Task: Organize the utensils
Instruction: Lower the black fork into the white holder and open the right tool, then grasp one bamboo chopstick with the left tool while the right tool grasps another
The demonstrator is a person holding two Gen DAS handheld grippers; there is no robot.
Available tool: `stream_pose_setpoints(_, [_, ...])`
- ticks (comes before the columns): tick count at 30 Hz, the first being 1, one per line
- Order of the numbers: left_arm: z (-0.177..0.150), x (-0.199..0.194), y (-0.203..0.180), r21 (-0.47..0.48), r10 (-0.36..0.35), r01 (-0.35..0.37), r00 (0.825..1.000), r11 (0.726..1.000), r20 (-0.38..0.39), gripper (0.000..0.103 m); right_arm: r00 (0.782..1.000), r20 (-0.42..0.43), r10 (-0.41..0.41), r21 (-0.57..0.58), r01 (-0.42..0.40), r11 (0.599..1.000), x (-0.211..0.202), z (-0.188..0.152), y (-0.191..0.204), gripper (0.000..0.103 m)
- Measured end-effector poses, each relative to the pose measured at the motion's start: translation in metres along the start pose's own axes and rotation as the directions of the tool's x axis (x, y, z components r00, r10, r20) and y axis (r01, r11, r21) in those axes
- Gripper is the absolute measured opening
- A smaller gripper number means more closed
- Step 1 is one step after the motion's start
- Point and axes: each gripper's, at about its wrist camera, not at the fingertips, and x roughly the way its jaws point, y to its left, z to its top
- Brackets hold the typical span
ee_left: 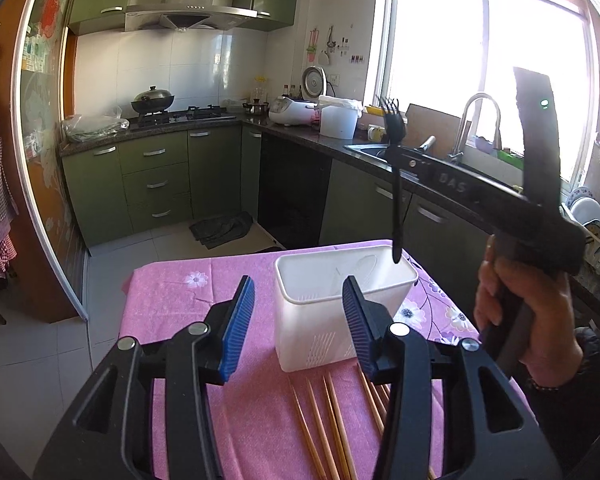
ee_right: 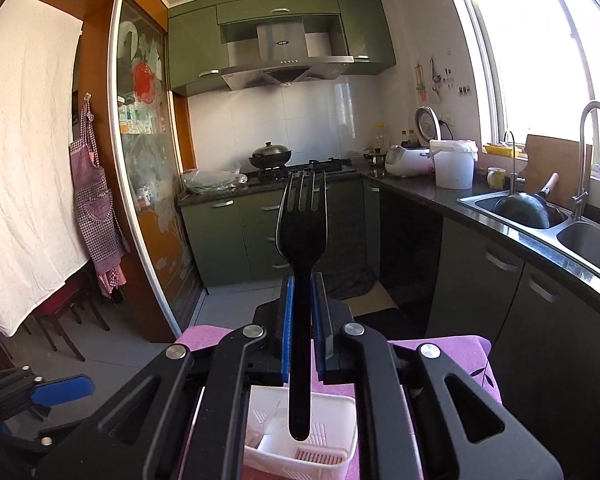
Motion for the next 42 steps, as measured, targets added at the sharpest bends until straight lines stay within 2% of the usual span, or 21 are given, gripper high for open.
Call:
stream_pose_setpoints(3, [-0.005, -0.003, 0.005, -0.007, -0.004, 0.004, 1.000, 1.000, -0.021, 0.044, 0.999, -0.043, -0.010, -0.006, 0.010, 1.000, 0.024, -0.017, -0.005, 0.010])
stream_pose_setpoints(6, [-0.009, -0.004, 0.007, -0.014, -0.014, 0.013, 0.999, 1.000, -0.046, 0.044, 0.998, -0.069, -0.010, -0.001, 0.010, 1.000, 0.029, -0.033, -0.012, 0.010])
stream_pose_setpoints(14, [-0.018, 0.001, 0.000, -0.025, -0.025, 0.022, 0.990, 0.999, -0.138, 0.045, 0.995, -0.104, -0.007, -0.026, 0.004, 1.000, 0.009, -0.064, -0.015, 0.011])
stream_pose_setpoints(16, [-0.022, -0.001, -0.003, -0.015, -0.017, 0.015, 0.989, 1.000, -0.148, 0.045, 0.994, -0.113, -0.004, -0.031, 0.000, 1.000, 0.003, -0.066, -0.015, 0.012])
stream_pose_setpoints(19, [-0.024, -0.003, -0.005, 0.000, -0.007, 0.007, 0.985, 1.000, -0.170, 0.047, 0.993, -0.117, -0.002, -0.034, -0.002, 0.999, -0.008, -0.069, -0.016, 0.020])
stream_pose_setpoints(26, [-0.039, 0.002, -0.014, 0.028, 0.012, -0.006, 0.969, 1.000, -0.247, 0.050, 0.994, -0.107, -0.012, -0.025, 0.010, 1.000, -0.049, -0.065, -0.023, 0.024])
stream_pose_setpoints(28, [-0.047, 0.015, -0.014, 0.019, 0.010, -0.005, 0.950, 1.000, -0.313, 0.052, 0.990, -0.135, -0.028, -0.035, 0.023, 0.999, -0.060, -0.066, -0.025, 0.024])
stream_pose_setpoints(30, [-0.060, 0.032, -0.014, 0.013, 0.014, -0.010, 0.921, 1.000, -0.390, 0.052, 0.980, -0.196, -0.040, -0.046, 0.032, 0.998, -0.065, -0.071, -0.029, 0.024])
stream_pose_setpoints(34, [-0.087, 0.071, -0.010, -0.024, 0.000, -0.015, 0.840, 1.000, -0.542, 0.052, 0.935, -0.353, -0.020, -0.031, 0.010, 0.999, -0.063, -0.092, -0.041, 0.025])
stream_pose_setpoints(36, [-0.098, 0.088, -0.007, -0.060, -0.025, -0.014, 0.795, 0.998, -0.606, 0.051, 0.911, -0.412, -0.022, -0.033, 0.009, 0.999, -0.060, -0.107, -0.044, 0.025])
stream_pose_setpoints(37, [-0.102, 0.096, -0.006, -0.071, -0.028, -0.021, 0.778, 0.997, -0.628, 0.051, 0.900, -0.436, -0.028, -0.043, 0.010, 0.999, -0.059, -0.115, -0.045, 0.025])
stream_pose_setpoints(39, [-0.106, 0.106, -0.005, -0.069, -0.014, -0.041, 0.761, 0.997, -0.649, 0.046, 0.883, -0.468, -0.036, -0.061, 0.008, 0.998, -0.057, -0.127, -0.045, 0.025])
stream_pose_setpoints(42, [-0.106, 0.118, -0.003, -0.066, 0.007, -0.068, 0.745, 0.995, -0.667, 0.031, 0.863, -0.504, -0.027, -0.061, -0.004, 0.998, -0.052, -0.143, -0.046, 0.025])
